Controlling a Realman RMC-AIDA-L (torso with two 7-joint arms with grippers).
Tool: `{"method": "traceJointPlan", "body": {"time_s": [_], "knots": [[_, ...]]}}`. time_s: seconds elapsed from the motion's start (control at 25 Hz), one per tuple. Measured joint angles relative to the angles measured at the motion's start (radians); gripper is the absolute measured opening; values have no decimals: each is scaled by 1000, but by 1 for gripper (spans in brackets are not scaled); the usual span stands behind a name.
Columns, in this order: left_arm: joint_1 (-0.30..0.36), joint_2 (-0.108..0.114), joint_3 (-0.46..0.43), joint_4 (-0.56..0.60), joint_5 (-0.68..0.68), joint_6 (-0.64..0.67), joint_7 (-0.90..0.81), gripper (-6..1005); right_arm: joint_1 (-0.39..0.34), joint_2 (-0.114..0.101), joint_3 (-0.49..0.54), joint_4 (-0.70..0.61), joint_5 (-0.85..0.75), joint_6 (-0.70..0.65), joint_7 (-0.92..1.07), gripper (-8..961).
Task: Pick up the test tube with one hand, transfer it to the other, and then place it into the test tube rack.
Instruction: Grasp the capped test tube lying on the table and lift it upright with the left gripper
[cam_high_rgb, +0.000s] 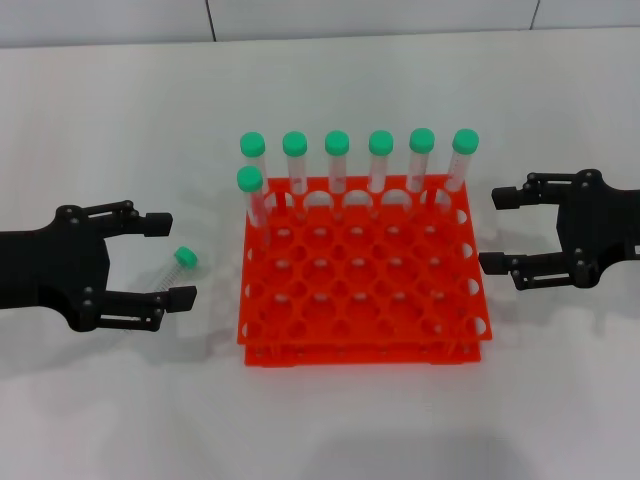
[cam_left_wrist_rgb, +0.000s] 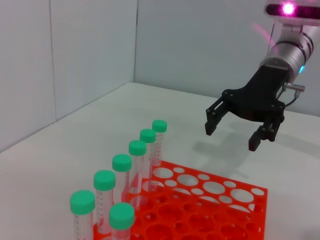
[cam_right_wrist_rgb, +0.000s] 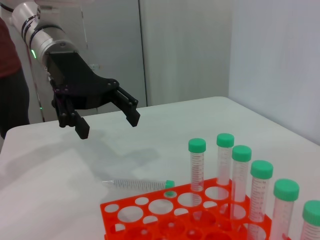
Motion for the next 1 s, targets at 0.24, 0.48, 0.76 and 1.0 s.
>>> {"method": "traceJointPlan", "body": {"time_s": [0.24,0.48,0.76,1.0], "knots": [[0,0,0,0,0,0,0,894,0,0,0,0,0,0,0,771],[0,0,0,0,0,0,0,894,0,0,0,0,0,0,0,771],[1,5,-3,0,5,-3,-4,893,0,0,0,0,2,0,0,771],[-6,41,-3,9,51,-3,-86,892,1,1,-3,0,8,-3,0,771]]}}
